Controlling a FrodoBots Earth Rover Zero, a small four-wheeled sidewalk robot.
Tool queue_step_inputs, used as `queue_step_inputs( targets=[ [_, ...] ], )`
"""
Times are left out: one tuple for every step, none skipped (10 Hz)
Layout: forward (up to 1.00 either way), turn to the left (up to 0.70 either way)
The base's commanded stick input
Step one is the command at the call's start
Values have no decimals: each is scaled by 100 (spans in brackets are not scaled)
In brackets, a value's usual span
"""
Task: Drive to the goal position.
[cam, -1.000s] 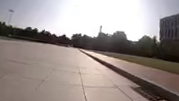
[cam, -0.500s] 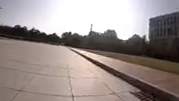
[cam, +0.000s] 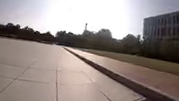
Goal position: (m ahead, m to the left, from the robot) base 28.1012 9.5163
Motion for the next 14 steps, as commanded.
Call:
queue_step_inputs(
  targets=[
    [70, 1],
    [70, 1],
    [70, 1],
    [70, 1],
    [70, 1],
    [70, 1],
    [70, 1],
    [70, 1],
    [70, 1],
    [70, 1],
    [70, 8],
    [70, 36],
    [70, 36],
    [70, 36]
  ],
)
